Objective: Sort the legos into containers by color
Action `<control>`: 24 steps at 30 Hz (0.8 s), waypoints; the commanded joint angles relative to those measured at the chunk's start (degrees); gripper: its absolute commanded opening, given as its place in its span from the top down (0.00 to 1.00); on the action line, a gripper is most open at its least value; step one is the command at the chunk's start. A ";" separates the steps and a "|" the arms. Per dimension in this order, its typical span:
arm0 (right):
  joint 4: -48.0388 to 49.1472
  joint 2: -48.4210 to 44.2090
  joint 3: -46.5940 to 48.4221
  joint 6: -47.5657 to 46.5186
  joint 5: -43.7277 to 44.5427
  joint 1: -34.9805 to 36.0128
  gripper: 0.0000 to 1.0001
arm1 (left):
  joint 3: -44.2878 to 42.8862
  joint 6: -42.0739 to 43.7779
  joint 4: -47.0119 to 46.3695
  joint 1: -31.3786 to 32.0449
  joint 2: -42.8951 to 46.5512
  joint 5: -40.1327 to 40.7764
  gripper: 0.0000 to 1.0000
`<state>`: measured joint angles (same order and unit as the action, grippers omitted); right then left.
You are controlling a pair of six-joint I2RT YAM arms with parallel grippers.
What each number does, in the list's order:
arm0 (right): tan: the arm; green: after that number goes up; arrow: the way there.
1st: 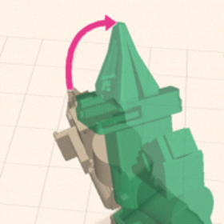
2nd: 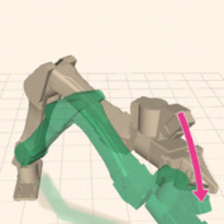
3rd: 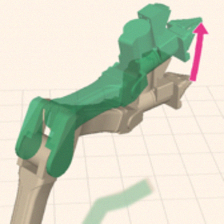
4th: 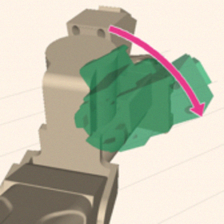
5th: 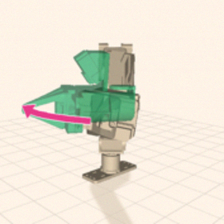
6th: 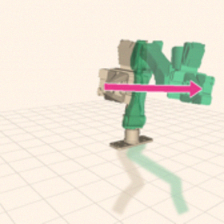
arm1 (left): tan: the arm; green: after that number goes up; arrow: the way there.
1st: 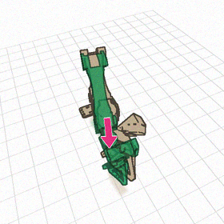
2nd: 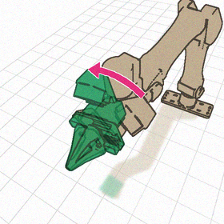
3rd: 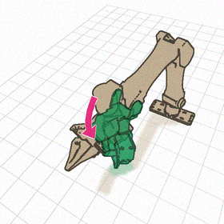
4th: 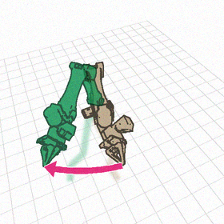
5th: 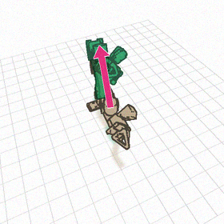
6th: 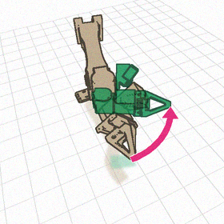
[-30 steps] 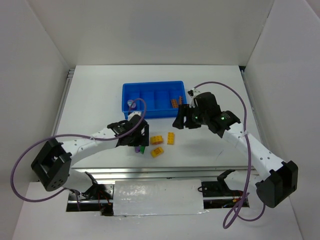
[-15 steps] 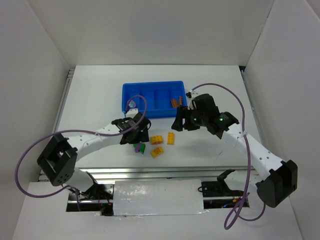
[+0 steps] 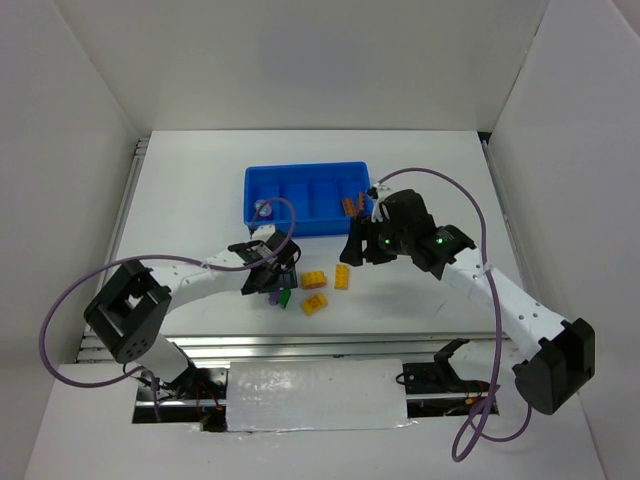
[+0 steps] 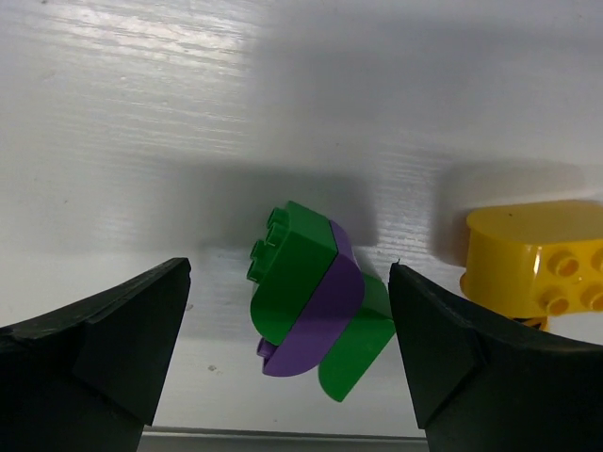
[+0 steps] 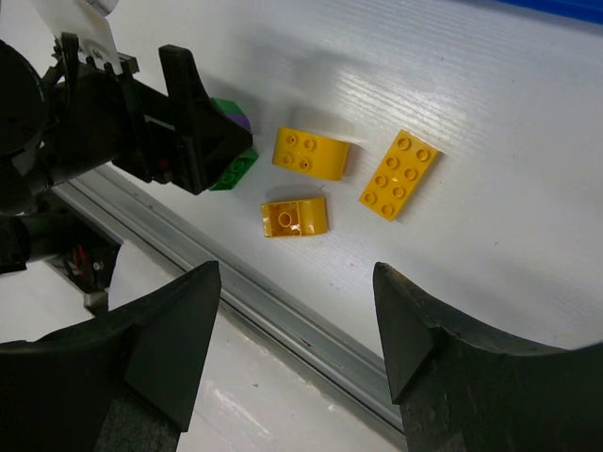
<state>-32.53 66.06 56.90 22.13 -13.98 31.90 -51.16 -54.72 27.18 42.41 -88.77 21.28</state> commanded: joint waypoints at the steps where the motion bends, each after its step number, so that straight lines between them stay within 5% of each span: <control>1: 2.56 0.12 -0.30 -1.04 -0.17 0.71 0.27 | 2.11 4.88 -6.17 -0.05 4.29 -3.08 0.00; 24: 1.07 1.44 0.23 -1.39 2.29 3.17 0.27 | 2.91 18.94 -8.11 -0.05 5.19 -9.67 0.00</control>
<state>-32.58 67.83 56.90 21.54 -12.80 34.41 -47.55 -39.46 19.27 42.41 -83.48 13.13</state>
